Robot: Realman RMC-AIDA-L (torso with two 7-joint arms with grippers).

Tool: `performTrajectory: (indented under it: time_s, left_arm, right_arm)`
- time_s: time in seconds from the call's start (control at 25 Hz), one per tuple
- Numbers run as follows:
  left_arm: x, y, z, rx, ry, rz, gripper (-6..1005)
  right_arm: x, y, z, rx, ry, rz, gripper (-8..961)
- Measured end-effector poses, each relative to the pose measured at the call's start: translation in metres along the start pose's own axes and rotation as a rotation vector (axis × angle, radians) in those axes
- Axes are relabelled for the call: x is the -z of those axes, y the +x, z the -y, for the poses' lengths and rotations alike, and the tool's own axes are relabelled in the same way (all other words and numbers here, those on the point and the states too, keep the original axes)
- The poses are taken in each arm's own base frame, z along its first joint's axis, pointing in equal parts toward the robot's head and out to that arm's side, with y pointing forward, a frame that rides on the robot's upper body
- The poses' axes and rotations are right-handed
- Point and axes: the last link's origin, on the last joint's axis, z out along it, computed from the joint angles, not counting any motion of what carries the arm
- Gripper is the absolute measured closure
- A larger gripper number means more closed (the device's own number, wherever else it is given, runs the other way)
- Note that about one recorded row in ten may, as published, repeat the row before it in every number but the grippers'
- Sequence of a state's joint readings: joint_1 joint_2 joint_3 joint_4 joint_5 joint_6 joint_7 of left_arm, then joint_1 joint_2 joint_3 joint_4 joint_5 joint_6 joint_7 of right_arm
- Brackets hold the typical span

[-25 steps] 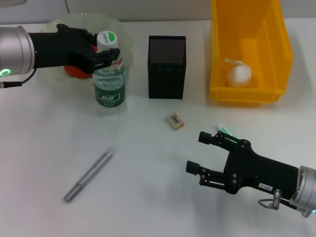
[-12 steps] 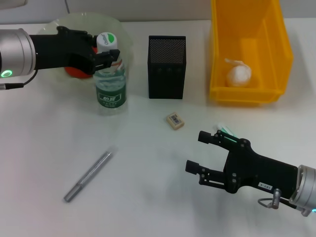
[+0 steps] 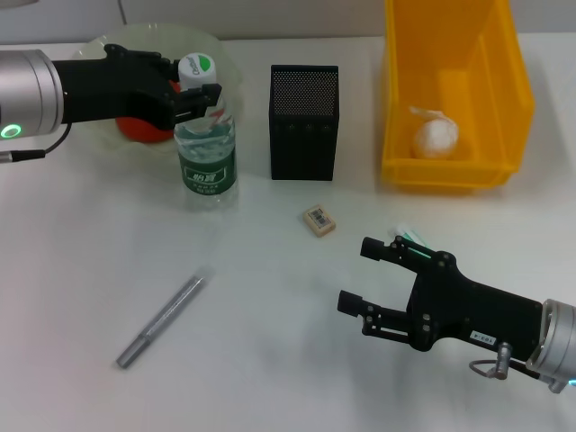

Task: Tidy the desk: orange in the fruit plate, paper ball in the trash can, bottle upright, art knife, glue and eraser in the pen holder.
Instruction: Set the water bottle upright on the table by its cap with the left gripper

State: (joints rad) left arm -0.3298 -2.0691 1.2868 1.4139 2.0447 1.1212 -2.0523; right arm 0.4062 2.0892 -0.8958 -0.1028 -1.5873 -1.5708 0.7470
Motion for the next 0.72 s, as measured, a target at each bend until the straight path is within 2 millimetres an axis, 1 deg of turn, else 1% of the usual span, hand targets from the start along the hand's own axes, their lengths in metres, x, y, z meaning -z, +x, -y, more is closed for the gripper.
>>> performTrajectory:
  time_s: [0.36, 0.56, 0.72]
  left_arm:
    - [-0.0006, -0.0032, 0.0023, 0.014, 0.005, 0.004, 545]
    - [0.0001, -0.0034, 0.0032, 0.020, 0.007, 0.000, 470]
    - [0.0036, 0.0003, 0.0054, 0.052, 0.010, -0.043, 402]
  right_arm:
    - [0.0001, 0.0001, 0.0000, 0.000, 0.000, 0.000, 136]
    - [0.0003, 0.0003, -0.0002, -0.001, 0.001, 0.000, 136]
    - [0.0003, 0.0005, -0.0004, -0.001, -0.001, -0.001, 136]
